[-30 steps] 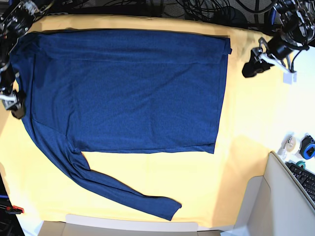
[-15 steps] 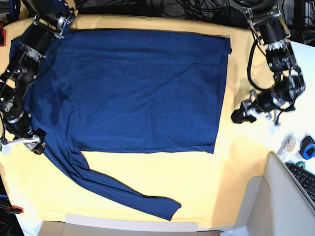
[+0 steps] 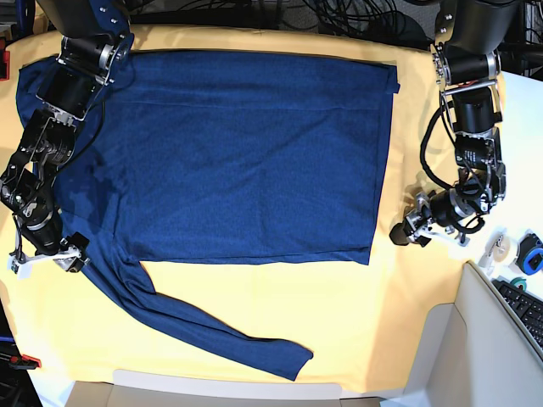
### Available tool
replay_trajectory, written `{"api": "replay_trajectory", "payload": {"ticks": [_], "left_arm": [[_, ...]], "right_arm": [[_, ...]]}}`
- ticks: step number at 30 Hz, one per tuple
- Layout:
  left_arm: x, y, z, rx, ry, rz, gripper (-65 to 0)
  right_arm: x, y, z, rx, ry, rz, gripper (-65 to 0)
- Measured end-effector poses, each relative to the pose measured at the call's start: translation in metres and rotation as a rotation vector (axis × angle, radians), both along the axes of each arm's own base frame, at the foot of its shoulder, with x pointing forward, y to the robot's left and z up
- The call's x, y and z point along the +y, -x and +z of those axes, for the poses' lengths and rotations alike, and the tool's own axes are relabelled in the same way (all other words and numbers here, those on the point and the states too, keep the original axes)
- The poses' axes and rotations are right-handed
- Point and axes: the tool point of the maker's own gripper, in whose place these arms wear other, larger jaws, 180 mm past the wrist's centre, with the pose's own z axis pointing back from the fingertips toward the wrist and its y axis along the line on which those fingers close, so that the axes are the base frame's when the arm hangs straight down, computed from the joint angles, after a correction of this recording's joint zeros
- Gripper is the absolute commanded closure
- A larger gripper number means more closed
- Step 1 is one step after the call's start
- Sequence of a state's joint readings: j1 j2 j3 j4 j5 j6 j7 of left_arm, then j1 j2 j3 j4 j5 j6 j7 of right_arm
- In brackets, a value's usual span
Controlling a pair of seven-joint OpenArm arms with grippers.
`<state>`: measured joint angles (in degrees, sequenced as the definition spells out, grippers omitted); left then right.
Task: Fold the T-shirt properly
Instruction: 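Raise both grippers and move them toward the shirt's side seams, then grasp the shirt's side edges near the hem with both grippers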
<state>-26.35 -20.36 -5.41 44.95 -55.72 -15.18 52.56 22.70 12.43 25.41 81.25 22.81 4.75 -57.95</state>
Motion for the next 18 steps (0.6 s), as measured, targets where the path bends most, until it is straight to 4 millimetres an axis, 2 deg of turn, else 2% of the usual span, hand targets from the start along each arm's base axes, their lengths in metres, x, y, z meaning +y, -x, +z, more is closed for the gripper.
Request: {"api": "replay_trajectory", "payload": {"ticks": [6,11,18], "left_arm": [[-0.004,-0.006,-0.002,-0.020,-0.013,0.006,-29.9],[-0.008,-0.017,0.008,-0.017,-0.029,-0.016,-29.9],[-0.037,-0.024,0.008,-0.039,0.018,-0.029,-29.9]], "right_arm": [[0.001,0.000,0.000,0.001,-0.002,0.001,-37.1],[-0.001,-0.002,0.002,-0.022,0.007,-0.008,-37.1],[-0.002,-0.001,0.002,-0.023,0.008,-0.010,-37.1]]}}
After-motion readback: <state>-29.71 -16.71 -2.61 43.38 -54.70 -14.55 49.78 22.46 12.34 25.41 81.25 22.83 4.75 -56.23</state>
